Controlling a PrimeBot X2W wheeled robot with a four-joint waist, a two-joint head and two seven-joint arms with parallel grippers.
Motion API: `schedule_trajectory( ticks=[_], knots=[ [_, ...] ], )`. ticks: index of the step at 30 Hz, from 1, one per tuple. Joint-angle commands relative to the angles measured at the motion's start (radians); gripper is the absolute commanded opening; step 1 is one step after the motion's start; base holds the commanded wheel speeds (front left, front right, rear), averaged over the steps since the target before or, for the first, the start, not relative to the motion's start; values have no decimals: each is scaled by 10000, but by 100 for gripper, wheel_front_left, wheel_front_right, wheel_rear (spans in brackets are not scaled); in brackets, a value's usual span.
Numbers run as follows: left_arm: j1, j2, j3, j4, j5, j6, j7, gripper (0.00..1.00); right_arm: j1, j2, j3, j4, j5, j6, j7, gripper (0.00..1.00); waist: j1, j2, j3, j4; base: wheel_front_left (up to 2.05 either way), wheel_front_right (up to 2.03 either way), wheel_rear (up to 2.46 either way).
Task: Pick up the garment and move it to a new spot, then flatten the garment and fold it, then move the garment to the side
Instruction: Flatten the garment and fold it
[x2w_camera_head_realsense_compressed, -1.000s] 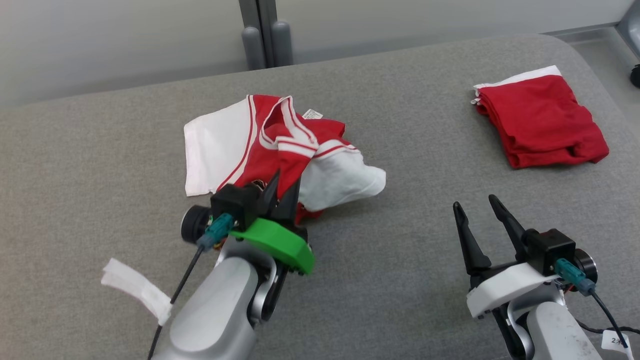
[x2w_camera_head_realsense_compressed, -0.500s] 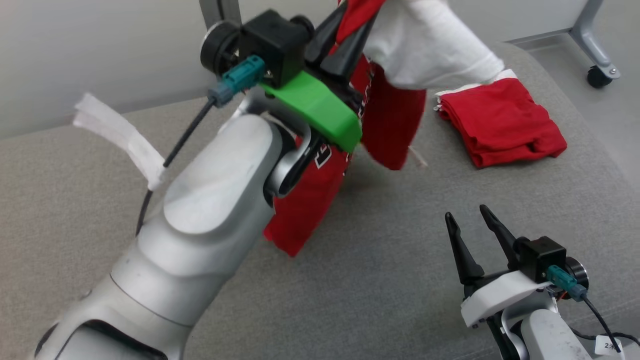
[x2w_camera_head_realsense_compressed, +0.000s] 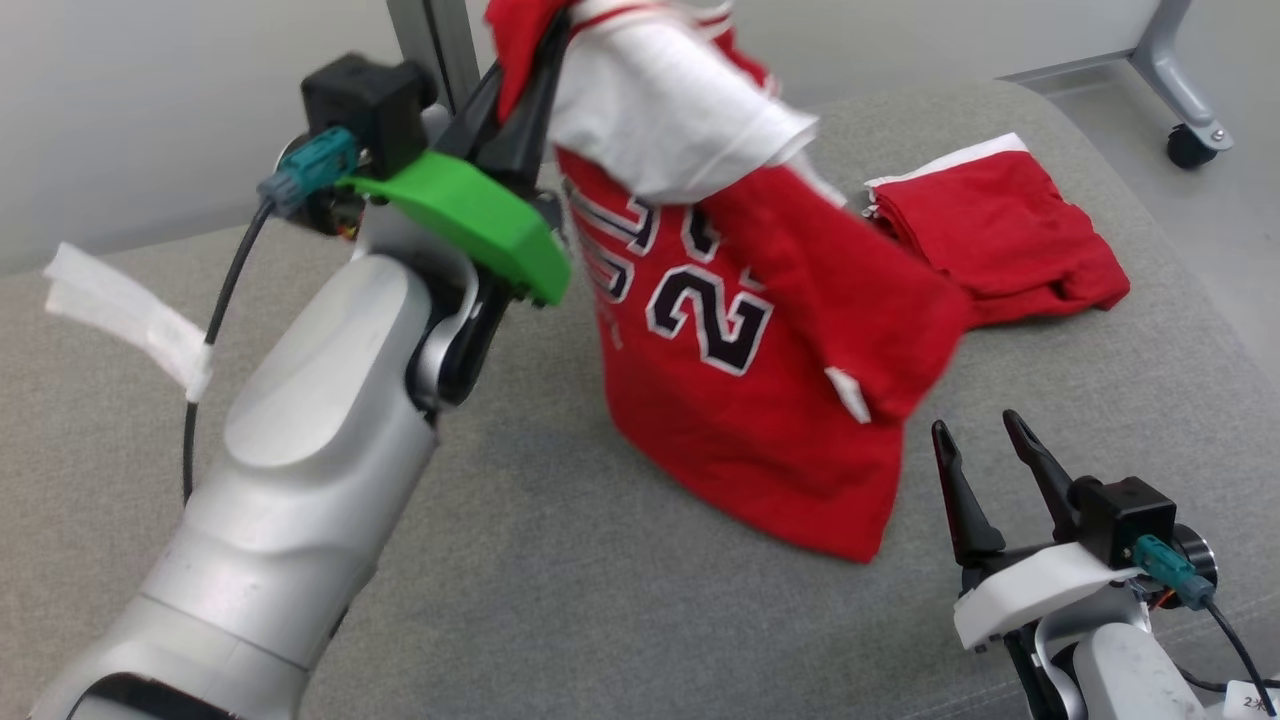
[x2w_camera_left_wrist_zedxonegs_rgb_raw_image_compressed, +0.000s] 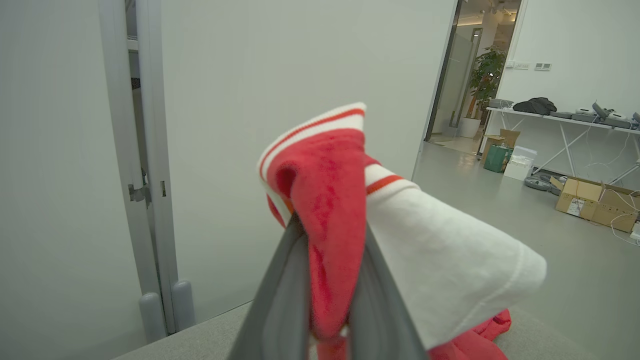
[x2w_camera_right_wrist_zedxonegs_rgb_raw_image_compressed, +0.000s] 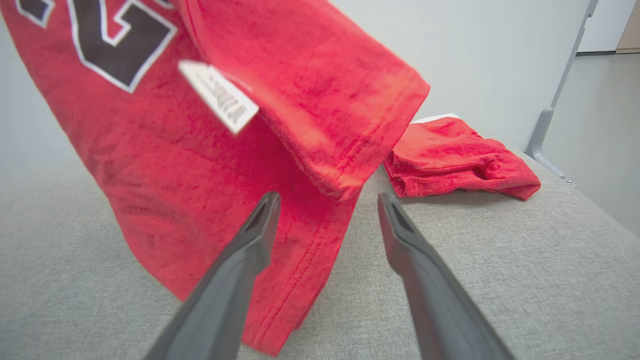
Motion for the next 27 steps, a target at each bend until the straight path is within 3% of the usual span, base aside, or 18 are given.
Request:
schedule_trajectory(
  ticks=[1,10,20,23,24,25,27],
  knots=[
    [345,274,101,320,-117,54,-20,0,86,-33,-33,-47,-61,-15,-46,100,0,0,136,143,0,0,0],
    [1782,1272,565,2240,-644,137,-73,0,-197,-34,-86,-111,-163,-15,-46,100,0,0,577,520,0,0,0],
    [2919,1387,1096,2982,-1473,-86,-303,2,-354,-34,-42,-176,-229,-15,-46,100,0,0,858,761,0,0,0],
    [3135,1496,1148,3118,-1496,-91,-384,47,-381,-36,-42,-180,-274,-15,-46,100,0,0,912,814,0,0,0],
    [3203,1526,1117,3185,-1427,-86,-404,81,-386,-34,-49,-177,-288,-15,-46,100,0,0,928,838,0,0,0],
    [3248,1544,1088,3242,-1363,-71,-428,96,-394,-34,-51,-170,-298,-15,-46,100,0,0,939,855,0,0,0],
    [3329,1586,1061,3365,-1307,-40,-472,100,-411,-36,-48,-155,-333,-15,-46,100,0,0,957,892,0,0,0]
  ],
)
